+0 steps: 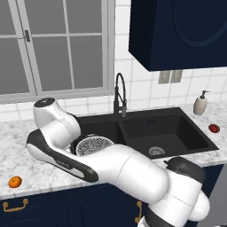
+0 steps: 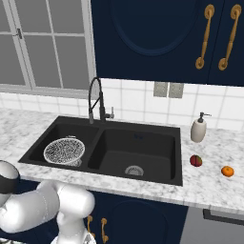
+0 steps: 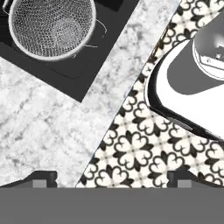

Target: Put the colander in the sink, put the tangerine, tangerine, mango in the colander, and turn on the sink faucet and pour water over the colander.

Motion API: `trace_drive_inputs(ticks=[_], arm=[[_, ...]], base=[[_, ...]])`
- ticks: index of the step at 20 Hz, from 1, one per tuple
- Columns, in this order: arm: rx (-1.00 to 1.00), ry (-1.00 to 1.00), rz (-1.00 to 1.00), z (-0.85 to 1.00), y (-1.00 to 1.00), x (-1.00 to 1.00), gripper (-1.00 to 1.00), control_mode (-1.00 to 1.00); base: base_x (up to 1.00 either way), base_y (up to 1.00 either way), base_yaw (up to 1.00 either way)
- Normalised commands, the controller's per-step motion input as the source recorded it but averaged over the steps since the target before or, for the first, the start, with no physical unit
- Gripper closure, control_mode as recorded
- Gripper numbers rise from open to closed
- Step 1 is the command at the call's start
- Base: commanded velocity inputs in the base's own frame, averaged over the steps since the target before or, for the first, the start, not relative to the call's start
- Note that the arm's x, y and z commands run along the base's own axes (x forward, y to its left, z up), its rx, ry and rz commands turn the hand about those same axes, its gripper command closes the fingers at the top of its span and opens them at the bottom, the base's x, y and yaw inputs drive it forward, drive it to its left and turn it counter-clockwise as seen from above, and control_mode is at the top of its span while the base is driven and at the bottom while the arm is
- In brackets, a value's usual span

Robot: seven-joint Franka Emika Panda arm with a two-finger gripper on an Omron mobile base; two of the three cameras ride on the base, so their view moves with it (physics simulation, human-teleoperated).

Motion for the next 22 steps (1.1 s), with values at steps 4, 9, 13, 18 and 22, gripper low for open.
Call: trace_drive_inputs(ticks=[4,9,13,18,22], arm=[[-0.01,0.0,0.57,-0.11,0.56,0.0,-1.0,-1.0],[0.04,0.0,0.53,-0.25,0.39,0.0,-1.0,-1.0],[0.11,0.0,0.47,-0.46,0.29,0.0,-1.0,-1.0],[0.12,0.0,0.38,-0.37,0.32,0.01,-1.0,-1.0],[0.02,0.0,0.18,-0.25,0.36,0.0,-1.0,-1.0]], base=[[0.0,0.0,0.0],[0.0,0.0,0.0],[0.0,0.0,0.0],[0.0,0.0,0.0],[0.0,0.0,0.0]])
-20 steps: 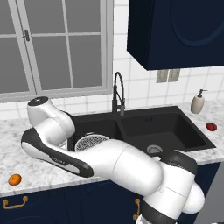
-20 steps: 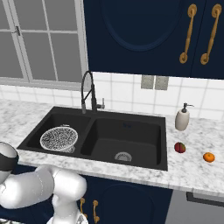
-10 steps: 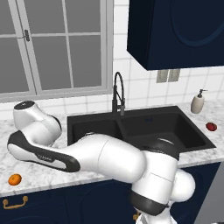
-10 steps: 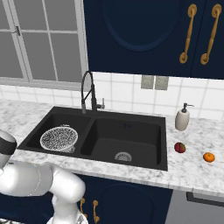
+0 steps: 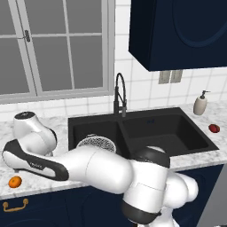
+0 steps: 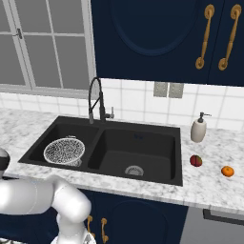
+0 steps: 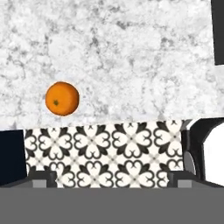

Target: Put the colander in the sink, put the tangerine, tangerine, mango in the colander, and turn on the sink faucet and pour water over the colander.

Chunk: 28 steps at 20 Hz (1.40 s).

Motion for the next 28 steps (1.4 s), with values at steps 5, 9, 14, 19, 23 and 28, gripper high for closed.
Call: trace_drive_inputs(ticks=[5,9,14,19,23,28], arm=[[-0.02,0.0,0.04,-0.14,0.39,0.0,-1.0,-1.0],[-0.06,-0.02,0.0,-0.2,0.29,0.0,-1.0,-1.0],[-0.07,-0.06,0.0,-0.26,0.14,0.0,-1.0,-1.0],[-0.03,-0.03,0.02,-0.24,0.14,0.11,-1.0,-1.0],[0.0,0.0,0.07,-0.24,0.17,0.27,-1.0,-1.0],[0.0,-0.01,0.06,-0.24,0.22,0.15,-1.0,-1.0]], base=[[0.0,0.0,0.0],[0.0,0.0,0.0],[0.0,0.0,0.0],[0.0,0.0,0.0],[0.0,0.0,0.0],[0.0,0.0,0.0]])
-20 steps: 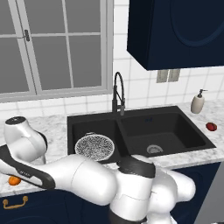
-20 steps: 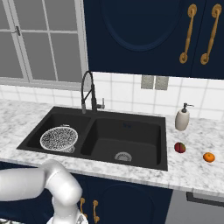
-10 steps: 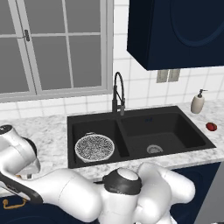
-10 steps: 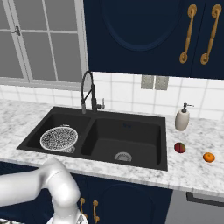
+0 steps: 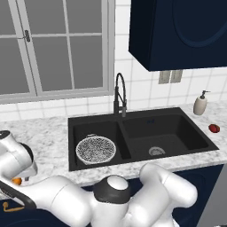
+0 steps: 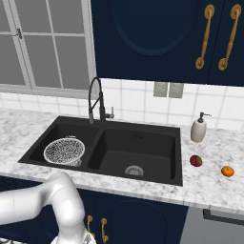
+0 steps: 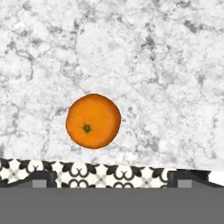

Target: Put the colander in the sink, put the tangerine, tangerine, mango in the colander, and turn on the sink faucet and pour water over the colander.

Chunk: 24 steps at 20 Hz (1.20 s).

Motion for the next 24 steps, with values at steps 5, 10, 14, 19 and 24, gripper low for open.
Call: trace_drive_inputs(ticks=[5,10,14,19,24], arm=[[0.0,-0.01,0.06,-0.19,0.33,0.16,-1.0,-1.0],[-0.02,-0.01,0.0,-0.18,0.07,0.08,-1.0,-1.0],[-0.07,0.0,0.0,-0.16,0.0,0.0,-1.0,-1.0],[-0.08,0.0,0.0,-0.12,0.0,0.0,-1.0,-1.0],[-0.05,-0.01,0.0,-0.06,0.0,0.16,-1.0,-1.0]], base=[[0.0,0.0,0.0],[0.0,0.0,0.0],[0.0,0.0,0.0],[0.0,0.0,0.0],[0.0,0.0,0.0]])
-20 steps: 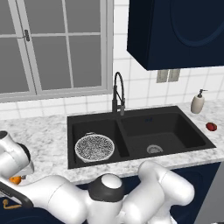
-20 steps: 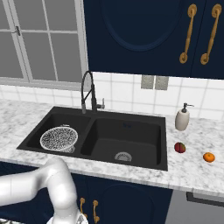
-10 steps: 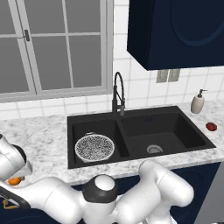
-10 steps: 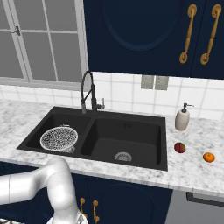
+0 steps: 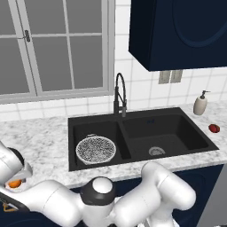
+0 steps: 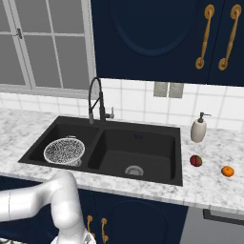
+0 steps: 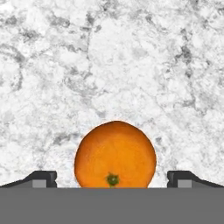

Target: Put the colander in the sink, put the tangerine, tangerine, mango in the colander, and turn on the sink faucet and pour water over the colander.

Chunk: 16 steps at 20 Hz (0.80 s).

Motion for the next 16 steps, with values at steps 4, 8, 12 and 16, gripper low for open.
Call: trace_drive_inputs(ticks=[4,8,12,16], arm=[[0.0,-0.01,0.0,-0.15,0.0,0.33,-1.0,-1.0],[-0.01,0.0,0.0,-0.23,0.0,0.11,-1.0,-1.0],[0.0,0.0,0.0,-0.33,0.01,-0.07,1.0,-1.0],[0.0,0.01,0.0,-0.28,0.05,-0.18,1.0,-1.0]], base=[[0.0,0.0,0.0],[0.0,0.0,0.0],[0.0,0.0,0.0],[0.0,0.0,0.0]])
